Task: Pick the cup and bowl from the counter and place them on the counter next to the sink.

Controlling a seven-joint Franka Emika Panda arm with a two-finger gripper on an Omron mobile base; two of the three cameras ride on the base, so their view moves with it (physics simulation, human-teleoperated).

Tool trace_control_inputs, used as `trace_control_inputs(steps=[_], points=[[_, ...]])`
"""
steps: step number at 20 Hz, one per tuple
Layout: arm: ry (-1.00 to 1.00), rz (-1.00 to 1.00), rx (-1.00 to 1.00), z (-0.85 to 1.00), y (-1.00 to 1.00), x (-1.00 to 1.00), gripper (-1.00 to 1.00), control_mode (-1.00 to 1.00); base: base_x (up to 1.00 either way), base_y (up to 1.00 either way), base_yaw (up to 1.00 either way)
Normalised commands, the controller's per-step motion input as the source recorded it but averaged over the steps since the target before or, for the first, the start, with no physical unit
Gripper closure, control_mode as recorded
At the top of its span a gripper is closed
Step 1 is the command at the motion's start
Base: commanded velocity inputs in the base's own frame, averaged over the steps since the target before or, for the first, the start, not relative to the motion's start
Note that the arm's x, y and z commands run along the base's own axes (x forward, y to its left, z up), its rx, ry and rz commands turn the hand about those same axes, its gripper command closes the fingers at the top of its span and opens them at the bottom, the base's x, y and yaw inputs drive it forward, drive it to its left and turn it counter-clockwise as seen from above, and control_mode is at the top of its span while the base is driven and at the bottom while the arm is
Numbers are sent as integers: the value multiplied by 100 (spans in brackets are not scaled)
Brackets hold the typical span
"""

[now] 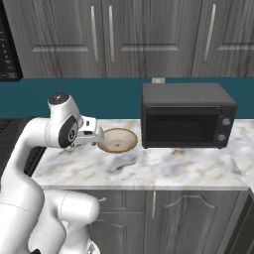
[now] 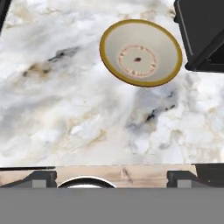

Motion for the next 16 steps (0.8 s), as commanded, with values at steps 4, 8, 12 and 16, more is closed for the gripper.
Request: trace_control_inputs(steps=[4,8,12,16], points=[[-1,2,-8,0,0,80,-100,-100,0,0,0],[0,3,-4,-3,0,70,-100,-100,0,0,0],[-1,7,0,-22,0,72,-100,-100,0,0,0],[0,9,0,-32,1,40,-100,-100,0,0,0]])
